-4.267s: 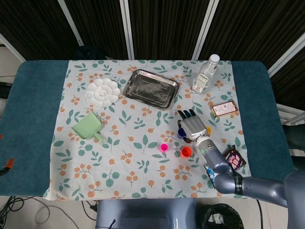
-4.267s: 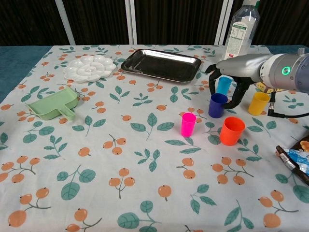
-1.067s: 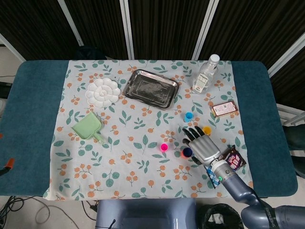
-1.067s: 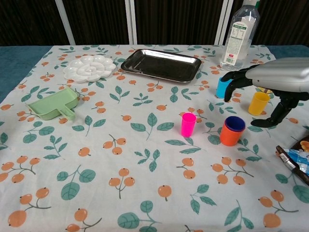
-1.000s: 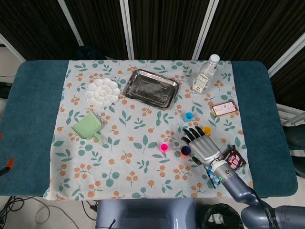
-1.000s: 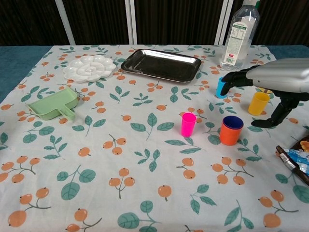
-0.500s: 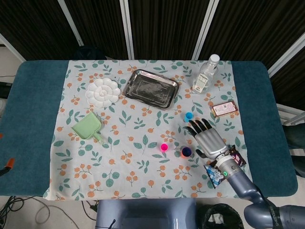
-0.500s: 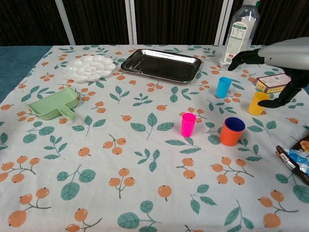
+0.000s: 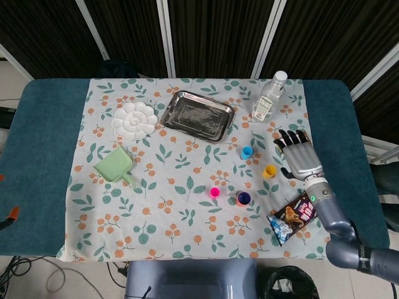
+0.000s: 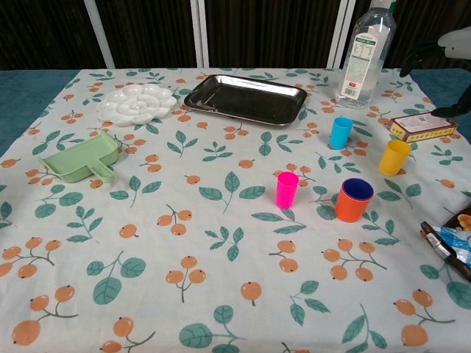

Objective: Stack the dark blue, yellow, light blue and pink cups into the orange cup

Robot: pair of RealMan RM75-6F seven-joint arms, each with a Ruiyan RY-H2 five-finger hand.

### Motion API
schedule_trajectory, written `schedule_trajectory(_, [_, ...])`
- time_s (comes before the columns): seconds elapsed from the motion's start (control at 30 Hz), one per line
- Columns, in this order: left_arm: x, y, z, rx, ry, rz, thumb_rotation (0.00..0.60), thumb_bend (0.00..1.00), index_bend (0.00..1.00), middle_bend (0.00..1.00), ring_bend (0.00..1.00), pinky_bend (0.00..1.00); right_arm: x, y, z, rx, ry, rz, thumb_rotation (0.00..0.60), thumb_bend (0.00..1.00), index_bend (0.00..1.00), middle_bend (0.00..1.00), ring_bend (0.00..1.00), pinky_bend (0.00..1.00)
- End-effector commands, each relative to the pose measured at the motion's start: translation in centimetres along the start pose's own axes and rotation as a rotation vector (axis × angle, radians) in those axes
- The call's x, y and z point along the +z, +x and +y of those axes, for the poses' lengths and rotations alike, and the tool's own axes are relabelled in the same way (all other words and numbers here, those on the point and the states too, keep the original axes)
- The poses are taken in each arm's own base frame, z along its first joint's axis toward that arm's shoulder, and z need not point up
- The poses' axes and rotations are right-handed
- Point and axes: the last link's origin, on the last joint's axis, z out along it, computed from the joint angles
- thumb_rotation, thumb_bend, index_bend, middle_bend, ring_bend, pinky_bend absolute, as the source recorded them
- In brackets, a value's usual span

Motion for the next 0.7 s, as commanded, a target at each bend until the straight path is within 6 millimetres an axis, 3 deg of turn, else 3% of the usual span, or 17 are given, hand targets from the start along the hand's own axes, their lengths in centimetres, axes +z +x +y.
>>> schedule_trajectory(0.03, [0.0, 0.0, -0.1, -0.002, 0.005, 0.002, 0.6, 0.22, 0.21, 0.11, 0.0, 0.0, 1.3, -0.9, 0.3, 0.005, -0.02, -0.044, 0.6, 0.41, 0.22, 0.0, 0.05, 0.05])
schedule_trajectory(0.3, [0.0, -0.1, -0.1, 0.002, 0.007, -0.003, 0.6, 0.22, 0.21, 0.12, 0.0, 0.0, 1.6, -2.6, 0.7, -0.006, -0.021, -0.13, 0.6, 0.41, 0.24, 0.0, 0.05, 0.05])
schedule_trajectory(0.7, [0.1, 0.0, -0.2, 0.0, 0.013, 0.0, 0.6, 0.22, 0.21, 0.12, 0.0, 0.0, 1.5, -3.9, -0.6, 0.0, 0.029, -0.153, 0.6, 0.41, 0.27, 0.0, 0.05, 0.05])
